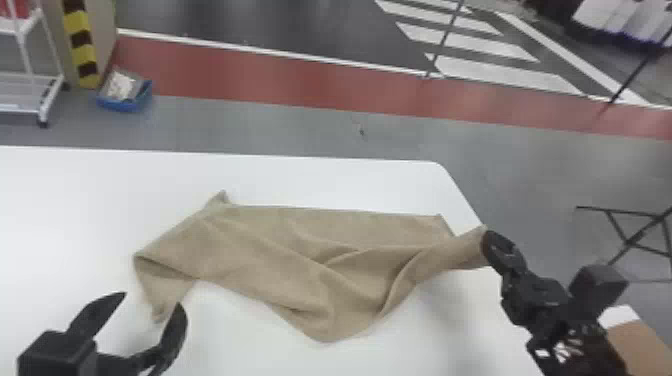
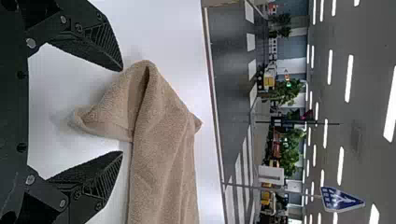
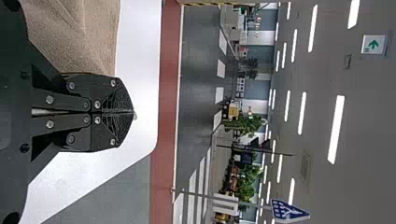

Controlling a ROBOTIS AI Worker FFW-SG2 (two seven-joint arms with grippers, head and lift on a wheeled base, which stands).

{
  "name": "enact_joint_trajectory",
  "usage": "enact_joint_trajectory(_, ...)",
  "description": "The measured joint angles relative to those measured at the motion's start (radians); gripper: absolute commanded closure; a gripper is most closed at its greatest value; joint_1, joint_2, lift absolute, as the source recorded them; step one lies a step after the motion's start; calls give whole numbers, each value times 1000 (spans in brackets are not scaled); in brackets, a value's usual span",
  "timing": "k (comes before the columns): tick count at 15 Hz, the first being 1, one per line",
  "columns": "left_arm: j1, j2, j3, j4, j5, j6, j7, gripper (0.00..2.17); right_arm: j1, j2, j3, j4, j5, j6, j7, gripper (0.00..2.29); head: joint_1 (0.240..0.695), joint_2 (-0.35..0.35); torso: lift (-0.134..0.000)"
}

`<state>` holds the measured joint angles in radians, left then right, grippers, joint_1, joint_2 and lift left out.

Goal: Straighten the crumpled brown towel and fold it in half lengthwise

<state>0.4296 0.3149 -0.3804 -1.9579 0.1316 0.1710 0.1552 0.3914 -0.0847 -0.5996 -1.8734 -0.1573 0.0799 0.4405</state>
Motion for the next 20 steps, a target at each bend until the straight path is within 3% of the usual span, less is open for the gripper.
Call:
enact_joint_trajectory(5, 13, 4, -16, 13, 3, -18, -1, 336, 3, 9, 1, -27, 5, 38, 4, 1835, 695, -350, -124)
enact_joint_trajectory(9, 2, -6, -25, 55, 1, -43, -2, 424, 4, 10, 0, -31, 4, 50, 20, 1835, 695, -350, -124)
enact_joint_trajectory(10, 0, -8, -27, 67, 0, -57, -2, 542, 4, 10, -1, -31, 4, 52, 21, 1835, 695, -350, -124)
enact_joint_trajectory(20, -10, -12, -41, 100, -19, -62, 3, 643, 11, 10, -9, -17, -13, 51, 41, 1835, 695, -350, -124)
